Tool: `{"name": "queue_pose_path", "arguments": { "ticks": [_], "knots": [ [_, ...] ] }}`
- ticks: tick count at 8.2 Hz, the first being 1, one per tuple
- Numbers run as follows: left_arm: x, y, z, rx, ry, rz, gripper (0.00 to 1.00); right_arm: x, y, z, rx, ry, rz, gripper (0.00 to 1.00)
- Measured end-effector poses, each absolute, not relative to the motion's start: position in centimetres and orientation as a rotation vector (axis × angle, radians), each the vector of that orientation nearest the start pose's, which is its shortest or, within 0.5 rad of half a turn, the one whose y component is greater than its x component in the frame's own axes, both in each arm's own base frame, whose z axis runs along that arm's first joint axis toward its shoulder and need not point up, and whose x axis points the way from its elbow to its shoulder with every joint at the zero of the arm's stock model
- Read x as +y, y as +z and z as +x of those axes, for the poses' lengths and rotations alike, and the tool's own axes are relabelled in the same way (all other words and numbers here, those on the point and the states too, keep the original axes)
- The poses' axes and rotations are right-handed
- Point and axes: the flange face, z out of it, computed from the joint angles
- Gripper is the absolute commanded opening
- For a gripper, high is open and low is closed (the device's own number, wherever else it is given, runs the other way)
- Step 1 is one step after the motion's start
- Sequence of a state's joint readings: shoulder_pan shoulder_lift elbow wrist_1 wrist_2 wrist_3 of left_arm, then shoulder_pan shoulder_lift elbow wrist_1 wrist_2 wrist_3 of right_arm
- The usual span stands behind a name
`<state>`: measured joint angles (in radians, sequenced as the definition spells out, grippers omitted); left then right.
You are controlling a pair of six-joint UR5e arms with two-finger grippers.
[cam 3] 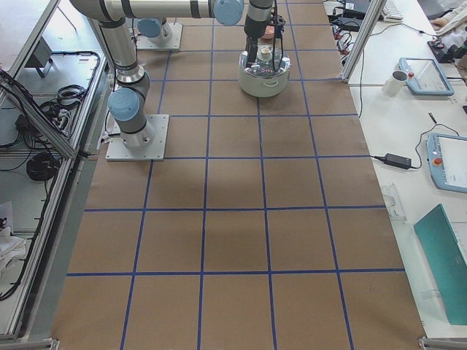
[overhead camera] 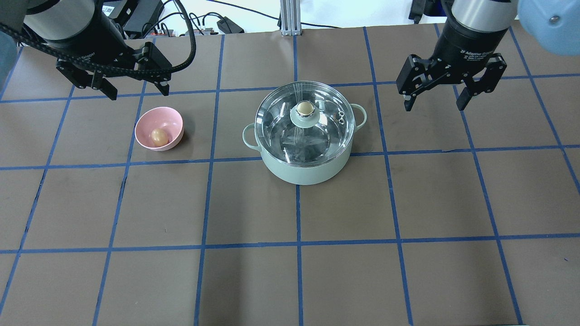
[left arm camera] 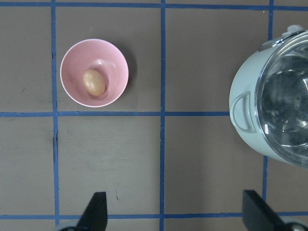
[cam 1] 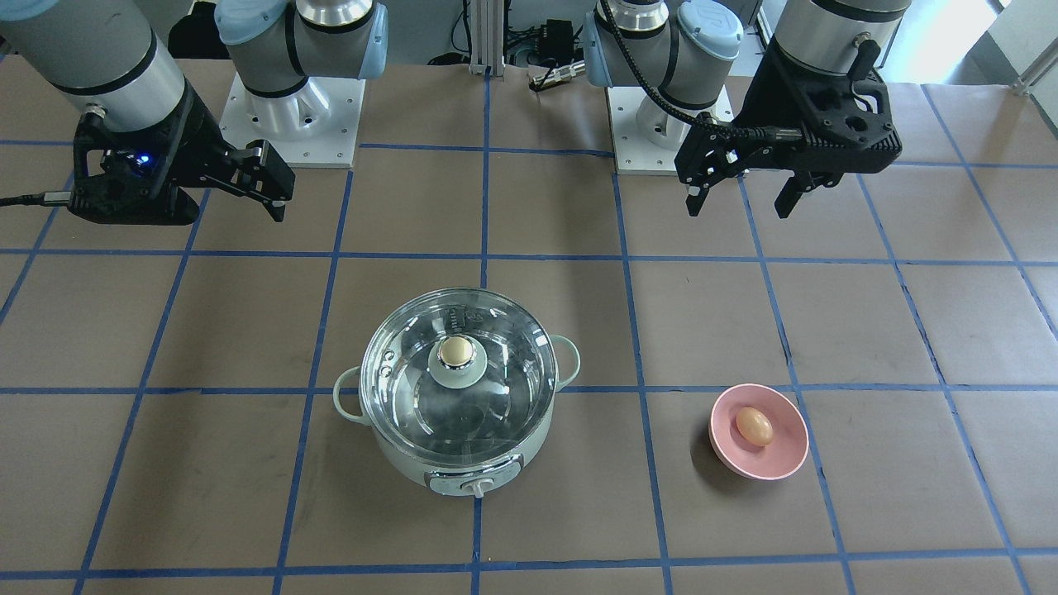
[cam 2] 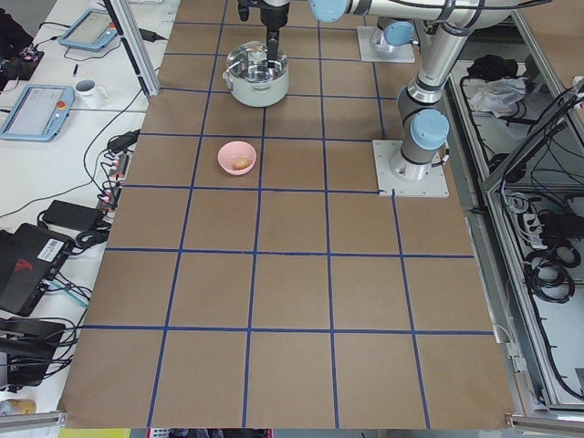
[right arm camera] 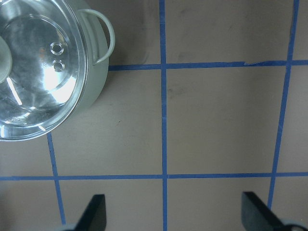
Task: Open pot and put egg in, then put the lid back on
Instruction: 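Move the right gripper to the lid knob while the left reaches the pink bowl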
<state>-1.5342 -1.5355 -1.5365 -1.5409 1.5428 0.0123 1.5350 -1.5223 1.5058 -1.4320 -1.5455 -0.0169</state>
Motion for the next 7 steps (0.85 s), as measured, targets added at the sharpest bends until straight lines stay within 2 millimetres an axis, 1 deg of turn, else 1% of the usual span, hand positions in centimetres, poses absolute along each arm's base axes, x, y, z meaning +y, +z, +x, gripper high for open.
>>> {"name": "queue_pose_path", "arguments": {
  "ticks": [3,4,5,6,7],
  "knots": [
    [-49.3,52.3,-11.4,3.163,-0.159,-0.044,1.0,-50.5,48.1,11.5,3.114,0.192,0.023,1.0],
    [-49.7,52.0,-11.3,3.162,-0.184,-0.046,1.0,-50.6,48.1,11.5,3.114,0.185,0.022,1.0],
    [-50.8,51.4,-11.0,3.158,-0.23,-0.04,1.0,-51.0,48.0,11.6,3.109,0.162,0.03,1.0],
    [-53.1,49.3,-9.9,3.151,-0.25,-0.02,1.0,-51.7,47.9,11.7,3.109,0.116,0.038,1.0],
    [-56.1,46.0,-7.1,3.143,-0.269,-0.043,1.0,-52.6,47.5,12.4,3.109,0.06,0.032,1.0]
  ]
}}
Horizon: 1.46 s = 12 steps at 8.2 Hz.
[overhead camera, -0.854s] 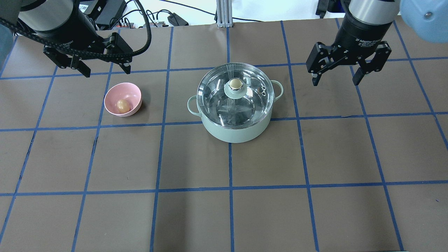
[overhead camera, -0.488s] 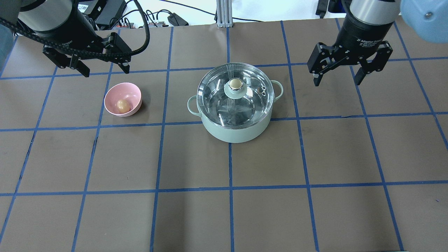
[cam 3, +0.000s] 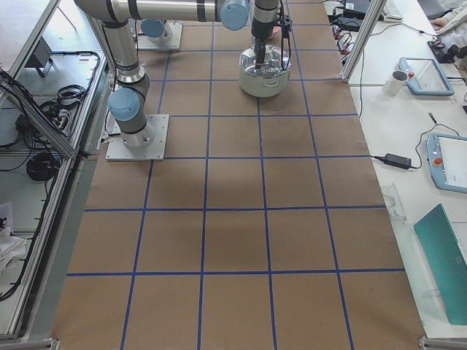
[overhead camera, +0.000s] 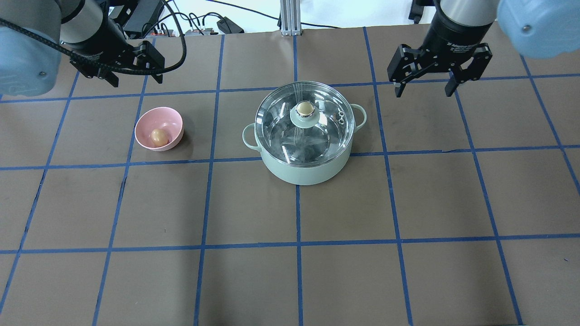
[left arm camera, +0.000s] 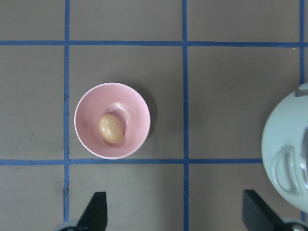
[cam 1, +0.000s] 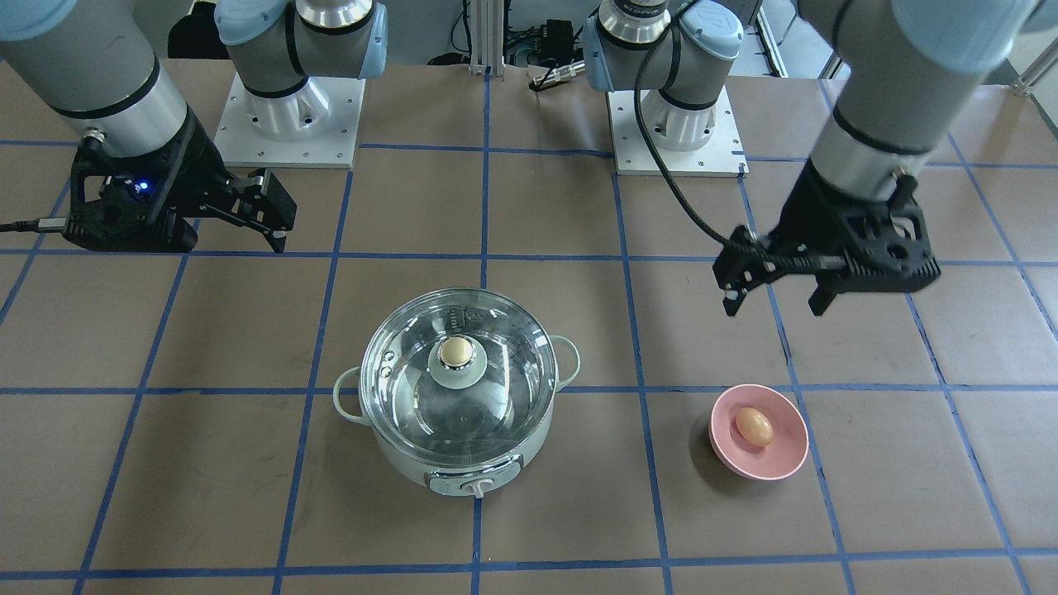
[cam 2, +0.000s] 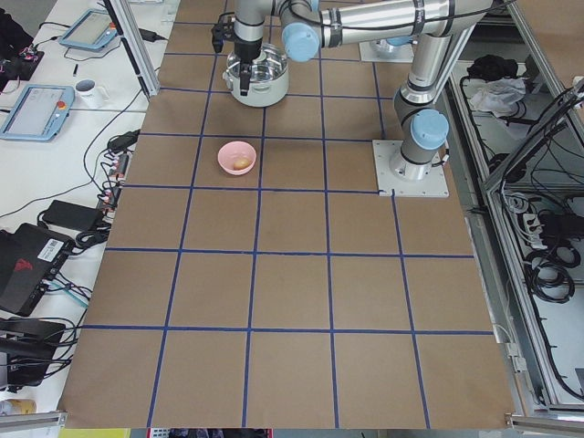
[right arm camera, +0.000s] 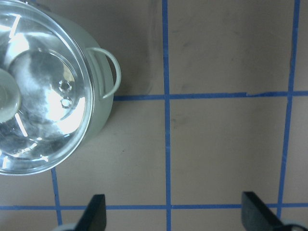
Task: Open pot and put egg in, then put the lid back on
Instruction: 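Move the right gripper to the lid knob while the left reaches the pink bowl, then grasp the lid knob with the right gripper while the left gripper grasps the egg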
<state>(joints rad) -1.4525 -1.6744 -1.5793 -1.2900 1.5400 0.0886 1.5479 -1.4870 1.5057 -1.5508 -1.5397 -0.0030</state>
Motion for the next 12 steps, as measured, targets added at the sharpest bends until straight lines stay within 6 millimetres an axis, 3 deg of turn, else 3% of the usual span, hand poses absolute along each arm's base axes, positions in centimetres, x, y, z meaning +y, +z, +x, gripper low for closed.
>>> {"name": "queue_pose_path", "arguments": {
  "ticks": [1,3,6,9,12],
  "knots": [
    [-58.3,42.8,-3.7,3.133,-0.277,-0.075,1.0,-53.3,47.2,14.2,3.108,0.004,0.038,1.0],
    [-61.4,36.6,0.6,3.127,-0.247,-0.128,1.0,-54.3,45.4,20.7,3.101,-0.087,0.012,1.0],
    [-61.8,29.4,1.5,3.148,-0.151,-0.244,1.0,-54.8,42.2,28.7,3.088,-0.146,-0.037,1.0],
    [-62.2,25.3,1.7,3.15,-0.129,-0.269,1.0,-56.9,39.5,32.8,3.072,-0.158,-0.042,0.99],
    [-62.8,23.7,1.7,3.146,-0.146,-0.255,1.0,-58.1,35.9,33.7,3.09,-0.108,-0.056,0.99]
  ]
}}
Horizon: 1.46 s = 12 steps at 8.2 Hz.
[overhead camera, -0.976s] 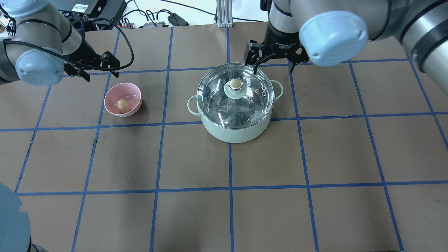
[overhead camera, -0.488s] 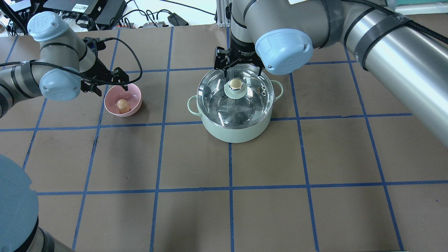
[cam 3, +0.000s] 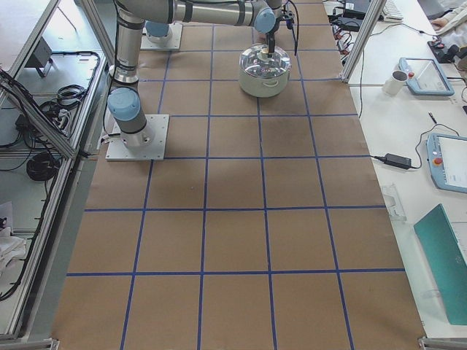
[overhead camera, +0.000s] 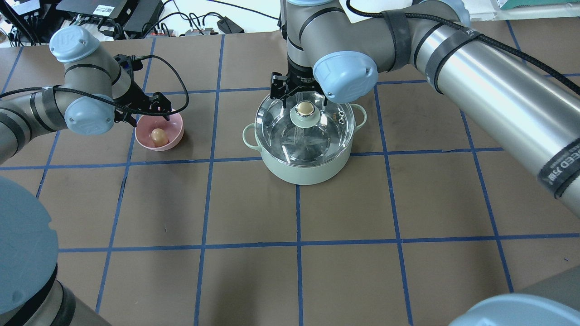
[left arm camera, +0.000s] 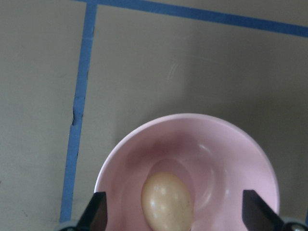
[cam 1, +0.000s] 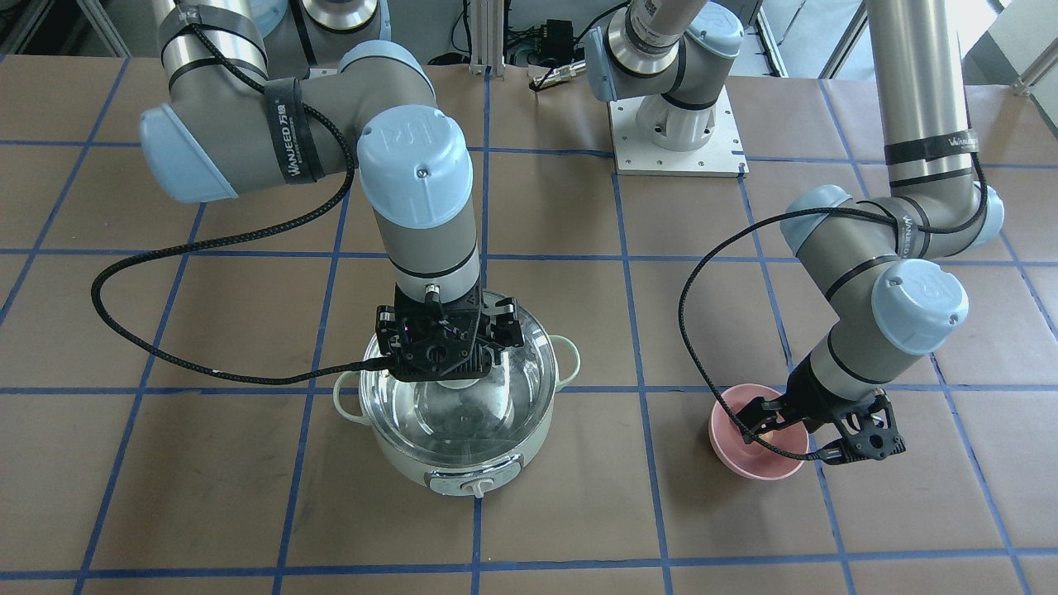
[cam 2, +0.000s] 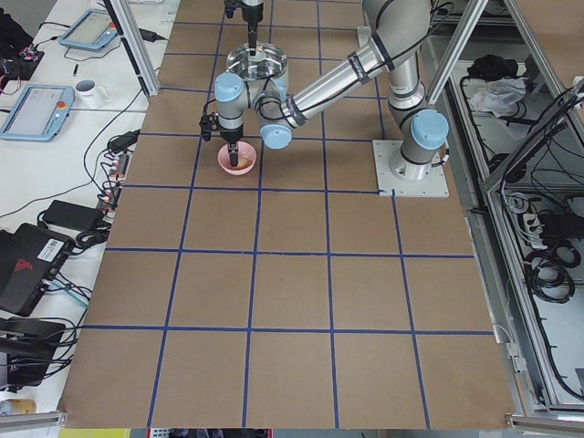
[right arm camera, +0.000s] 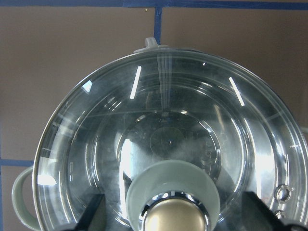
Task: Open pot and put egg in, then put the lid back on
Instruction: 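Grasp the lid knob with the right gripper while the left gripper grasps the egg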
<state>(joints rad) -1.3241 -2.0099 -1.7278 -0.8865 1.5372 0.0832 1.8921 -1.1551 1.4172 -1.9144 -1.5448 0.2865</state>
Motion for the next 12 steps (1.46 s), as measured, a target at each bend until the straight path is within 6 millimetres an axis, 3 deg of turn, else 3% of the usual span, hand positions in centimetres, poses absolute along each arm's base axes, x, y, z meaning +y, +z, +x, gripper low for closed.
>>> {"name": "queue_pose_path", "arguments": {
  "ticks": [2,3,6,7,9,10,11,12],
  "knots": [
    [-62.7,23.1,1.4,3.147,-0.132,-0.245,1.0,-58.2,35.0,33.5,3.112,-0.085,-0.072,1.0],
    [-62.7,22.9,1.2,3.148,-0.124,-0.238,1.0,-58.2,34.9,33.4,3.126,-0.079,-0.074,0.93],
    [-62.1,21.2,0.8,3.138,-0.066,-0.228,1.0,-58.0,35.1,33.3,3.128,-0.076,-0.064,0.64],
    [-61.9,20.9,0.7,3.138,-0.055,-0.225,1.0,-58.0,35.2,33.3,3.123,-0.075,-0.059,0.47],
    [-61.8,20.7,0.1,3.138,-0.047,-0.21,1.0,-57.8,35.4,33.6,3.093,-0.065,-0.044,0.34],
    [-61.9,20.7,-0.1,3.138,-0.045,-0.204,1.0,-57.8,35.5,33.7,3.082,-0.059,-0.039,0.14],
    [-61.9,20.7,-0.2,3.138,-0.044,-0.203,0.99,-57.8,35.5,33.8,3.071,-0.054,-0.037,0.02],
    [-62.0,20.7,-0.2,3.138,-0.043,-0.201,0.98,-57.7,35.8,33.9,3.062,-0.048,-0.036,0.0]
  ]
}}
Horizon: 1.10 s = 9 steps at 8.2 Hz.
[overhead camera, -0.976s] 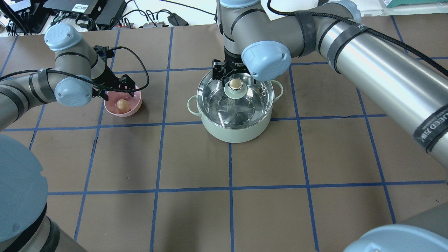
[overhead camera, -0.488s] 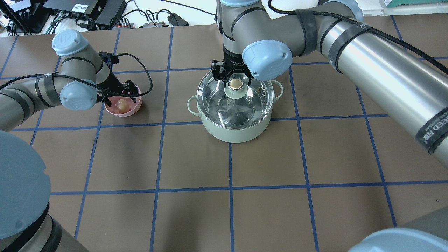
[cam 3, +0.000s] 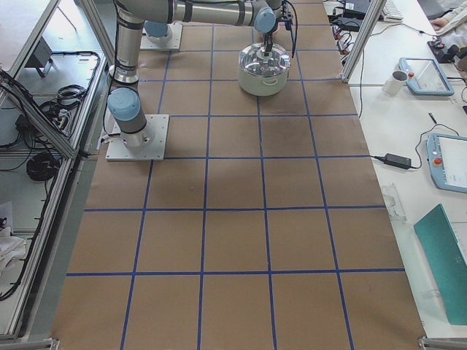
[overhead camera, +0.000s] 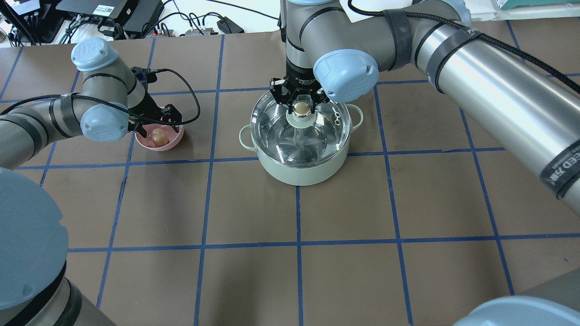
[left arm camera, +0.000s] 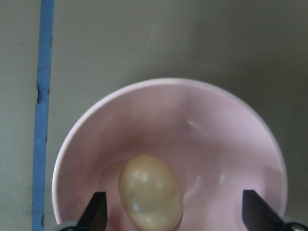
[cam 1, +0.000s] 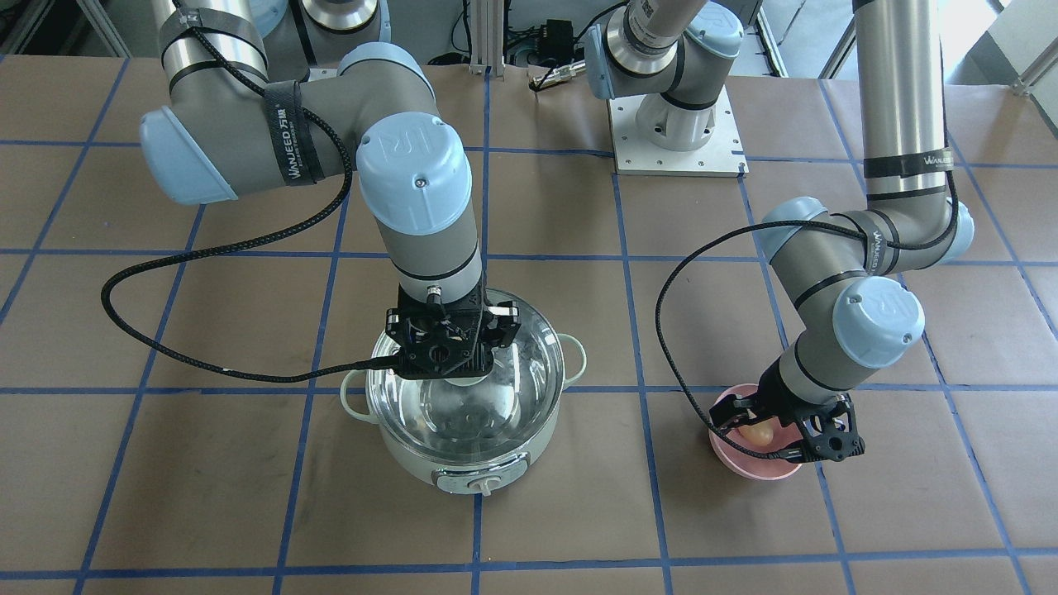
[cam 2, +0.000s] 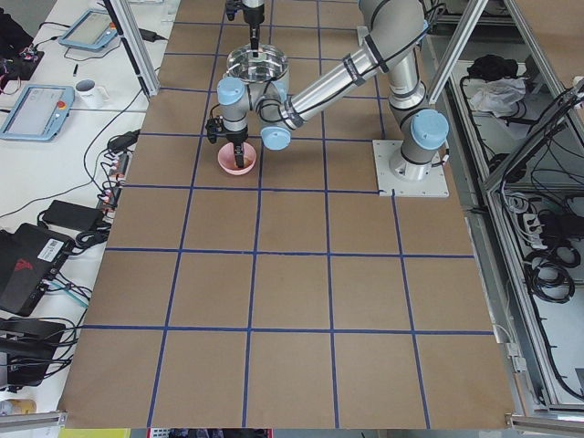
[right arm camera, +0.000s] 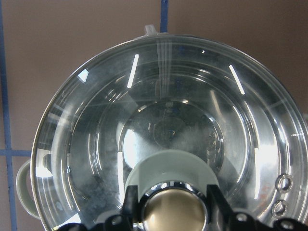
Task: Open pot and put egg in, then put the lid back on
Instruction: 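Lift the glass lid with the right gripper and set it beyond the pot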
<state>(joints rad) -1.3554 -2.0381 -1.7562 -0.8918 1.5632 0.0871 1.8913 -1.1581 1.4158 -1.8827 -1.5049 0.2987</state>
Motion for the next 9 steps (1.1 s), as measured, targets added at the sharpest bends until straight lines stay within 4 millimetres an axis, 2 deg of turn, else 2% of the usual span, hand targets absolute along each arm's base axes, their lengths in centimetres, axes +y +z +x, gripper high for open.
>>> {"name": "queue_pose_path", "arguments": {
  "ticks": [1,3,4,5,7,9],
  "knots": [
    [-62.0,20.5,-0.2,3.139,-0.036,-0.2,0.97,-57.6,36.5,33.8,3.054,-0.046,-0.035,0.0],
    [-62.1,20.0,-0.2,3.14,-0.025,-0.198,0.97,-56.7,39.2,32.8,3.047,-0.045,-0.035,0.0],
    [-62.1,19.9,-0.2,3.141,-0.02,-0.198,0.88,-56.3,40.8,31.6,3.046,-0.049,-0.037,0.0],
    [-62.1,19.7,-0.2,3.141,-0.014,-0.198,0.8,-56.1,42.7,29.4,3.047,-0.058,-0.051,0.0],
    [-62.1,19.4,-0.2,3.142,-0.008,-0.197,0.73,-56.0,46.8,22.7,3.05,-0.081,-0.011,0.0],
    [-62.0,19.1,-0.2,3.144,0.002,-0.198,0.5,-55.6,49.2,17.0,3.066,-0.074,-0.005,0.0]
  ]
}}
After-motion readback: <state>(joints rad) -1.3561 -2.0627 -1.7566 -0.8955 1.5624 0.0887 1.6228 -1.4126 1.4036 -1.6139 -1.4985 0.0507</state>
